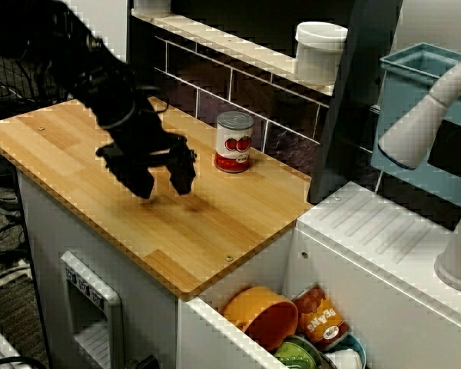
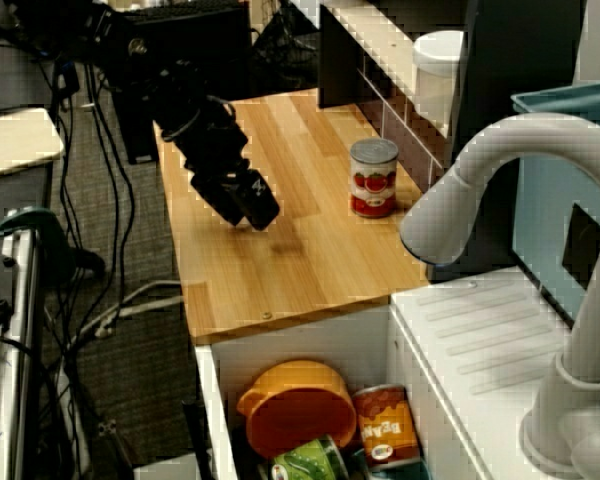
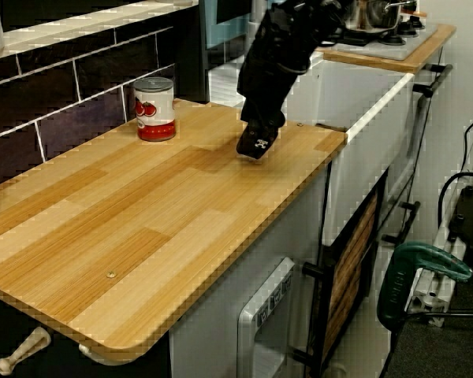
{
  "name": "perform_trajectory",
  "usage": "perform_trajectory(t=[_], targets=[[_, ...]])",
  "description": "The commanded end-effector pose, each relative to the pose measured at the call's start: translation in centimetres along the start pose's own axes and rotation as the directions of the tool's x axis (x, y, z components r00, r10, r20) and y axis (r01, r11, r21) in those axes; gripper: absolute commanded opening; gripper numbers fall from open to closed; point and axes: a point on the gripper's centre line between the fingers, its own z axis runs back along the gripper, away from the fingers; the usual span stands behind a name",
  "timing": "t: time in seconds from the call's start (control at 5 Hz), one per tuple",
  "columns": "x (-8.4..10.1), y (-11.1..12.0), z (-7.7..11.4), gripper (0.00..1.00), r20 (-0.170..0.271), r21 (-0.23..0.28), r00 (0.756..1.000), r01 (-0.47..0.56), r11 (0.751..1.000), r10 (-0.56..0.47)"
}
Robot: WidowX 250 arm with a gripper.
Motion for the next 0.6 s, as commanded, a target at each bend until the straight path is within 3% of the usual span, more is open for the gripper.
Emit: perform_trajectory(t=[0.0, 0.2, 0.4], targets=[[-3.46, -0.09, -0.67, 1.00, 0.099, -0.019, 0.989, 0.111, 0.994, -0.109], [-3.76, -0.32, -1.36, 1.00, 0.097, -0.002, 0.987, 0.129, 0.992, -0.128], [-3.43, -0.77, -1.50, 1.00, 0.065, -0.008, 0.987, 0.147, 0.989, -0.146]])
